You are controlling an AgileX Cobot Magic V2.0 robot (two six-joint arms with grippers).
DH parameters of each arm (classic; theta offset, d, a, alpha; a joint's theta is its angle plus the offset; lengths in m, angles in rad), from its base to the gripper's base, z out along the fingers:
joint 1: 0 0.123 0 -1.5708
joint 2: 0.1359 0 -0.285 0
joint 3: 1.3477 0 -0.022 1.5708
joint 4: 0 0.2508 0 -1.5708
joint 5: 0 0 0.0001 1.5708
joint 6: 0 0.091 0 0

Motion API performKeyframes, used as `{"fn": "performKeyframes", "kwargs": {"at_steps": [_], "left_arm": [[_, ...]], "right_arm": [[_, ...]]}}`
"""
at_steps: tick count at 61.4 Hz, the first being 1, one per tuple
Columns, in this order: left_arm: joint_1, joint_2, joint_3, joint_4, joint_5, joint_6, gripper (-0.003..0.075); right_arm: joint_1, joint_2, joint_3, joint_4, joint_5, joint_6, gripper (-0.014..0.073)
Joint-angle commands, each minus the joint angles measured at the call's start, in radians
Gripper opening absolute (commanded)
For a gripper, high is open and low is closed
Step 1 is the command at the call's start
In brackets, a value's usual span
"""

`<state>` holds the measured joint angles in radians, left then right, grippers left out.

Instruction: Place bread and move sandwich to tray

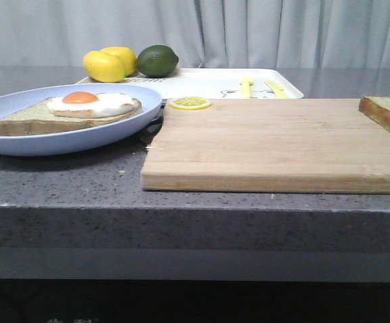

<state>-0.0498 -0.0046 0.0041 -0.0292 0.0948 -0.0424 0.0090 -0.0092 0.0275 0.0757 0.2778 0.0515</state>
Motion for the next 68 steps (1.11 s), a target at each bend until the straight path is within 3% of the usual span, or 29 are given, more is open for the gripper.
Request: {"fn": "performKeyframes", "kwargs": {"at_steps": [1,21,49,59,68], "left_arm": [[0.002,-0.02,0.002,-0.007,-0.085,-0.006,-0.002],[0.002,-0.02,0.002,-0.007,-0.085,-0.006,-0.002],[0.002,-0.02,0.002,-0.007,-0.131,-0.006,-0.002],[0.002,-0.02,0.0,-0.047,-0.252,-0.006,-0.002],[0.002,-0.018,-0.058,-0.113,-0.305,-0.006,-0.002]], "right_arm": [[-0.006,-0.018,-0.003,-0.003,-0.074,-0.008,-0.006],[-0.006,-0.018,-0.003,-0.003,-0.084,-0.008,-0.006],[-0.006,-0.018,-0.003,-0.003,-0.261,-0.008,-0.006],[-0.005,-0.018,-0.018,0.015,-0.334,-0.007,-0.006],[-0.005,-0.018,-0.111,0.027,-0.272,-0.007,-0.006]]}}
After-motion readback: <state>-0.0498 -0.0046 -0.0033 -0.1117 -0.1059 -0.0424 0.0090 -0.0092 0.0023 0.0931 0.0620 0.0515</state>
